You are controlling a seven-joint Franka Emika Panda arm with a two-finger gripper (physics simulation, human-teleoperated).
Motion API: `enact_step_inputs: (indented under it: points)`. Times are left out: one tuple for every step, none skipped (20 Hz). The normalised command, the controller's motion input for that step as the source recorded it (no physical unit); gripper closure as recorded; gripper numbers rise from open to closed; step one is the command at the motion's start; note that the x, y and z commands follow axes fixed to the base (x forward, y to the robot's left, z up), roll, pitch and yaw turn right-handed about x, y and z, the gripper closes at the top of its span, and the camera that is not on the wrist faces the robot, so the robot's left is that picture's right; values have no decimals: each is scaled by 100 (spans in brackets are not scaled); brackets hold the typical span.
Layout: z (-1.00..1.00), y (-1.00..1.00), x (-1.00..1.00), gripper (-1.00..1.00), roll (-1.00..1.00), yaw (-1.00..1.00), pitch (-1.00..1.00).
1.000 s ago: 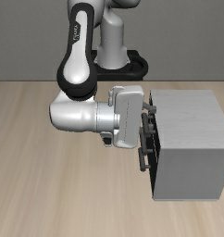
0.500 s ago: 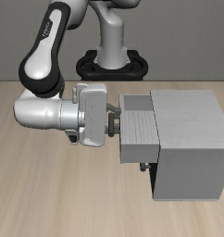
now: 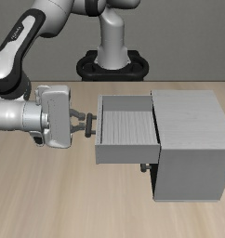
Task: Open the top layer of the cabinet
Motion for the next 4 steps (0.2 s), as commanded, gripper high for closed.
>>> enact_step_inputs:
  points:
    - [0,-100,0,100,0,0,0]
    - [0,-100,0,100,0,0,0]
    - [0,-100,0,100,0,0,0]
    - [0,-100,0,100,0,0,0]
